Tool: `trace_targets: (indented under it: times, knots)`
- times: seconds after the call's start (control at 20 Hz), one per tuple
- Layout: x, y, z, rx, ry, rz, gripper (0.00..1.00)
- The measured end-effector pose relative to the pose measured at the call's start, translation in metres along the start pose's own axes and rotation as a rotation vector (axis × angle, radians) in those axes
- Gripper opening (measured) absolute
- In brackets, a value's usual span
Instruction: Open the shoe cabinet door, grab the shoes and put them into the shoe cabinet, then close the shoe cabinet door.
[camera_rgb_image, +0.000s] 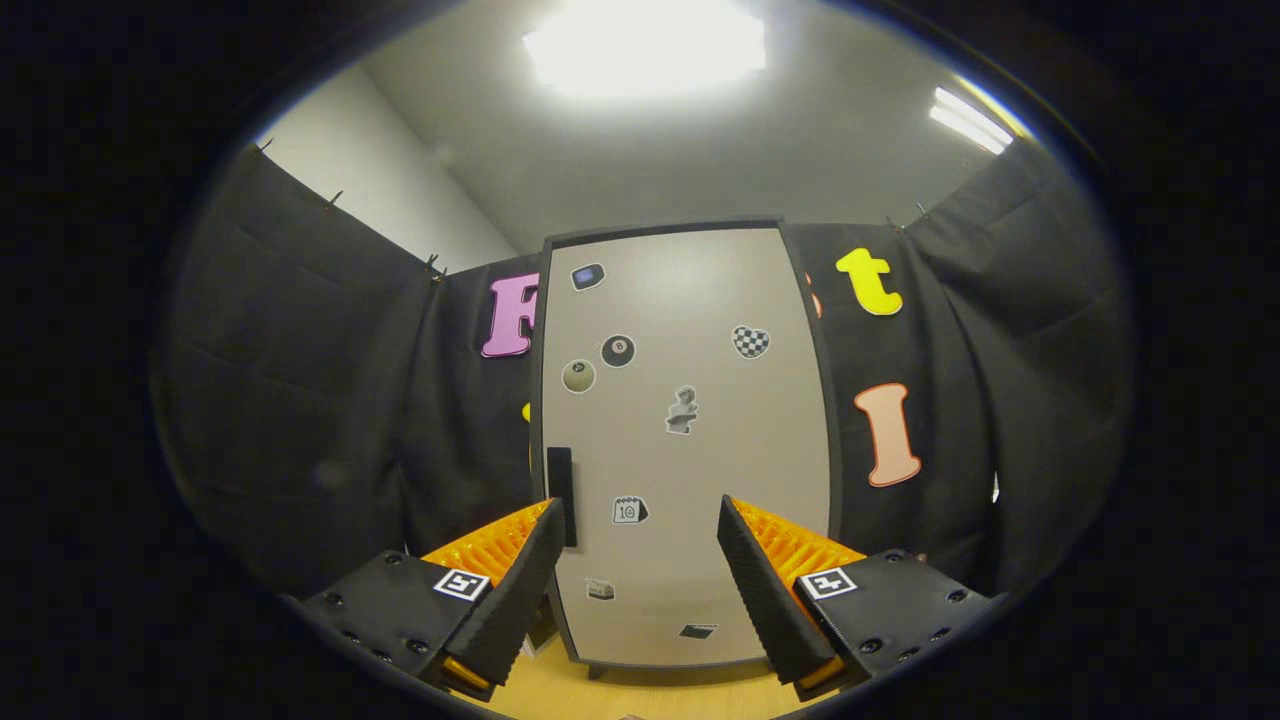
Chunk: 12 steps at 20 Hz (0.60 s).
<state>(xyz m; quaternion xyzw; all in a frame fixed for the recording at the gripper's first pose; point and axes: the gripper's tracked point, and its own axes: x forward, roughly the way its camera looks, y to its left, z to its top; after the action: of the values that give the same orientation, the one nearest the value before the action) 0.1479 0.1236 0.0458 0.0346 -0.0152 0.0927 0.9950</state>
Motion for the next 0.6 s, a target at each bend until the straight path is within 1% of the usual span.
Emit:
trace_targets:
  times: [0.35,0.6]
  knots:
    - [0.069,0.036,-0.009,0.018,0.014,0.061,0.97]
    - [0.113,0.047,-0.029,0.018,0.058,0.091,0.96]
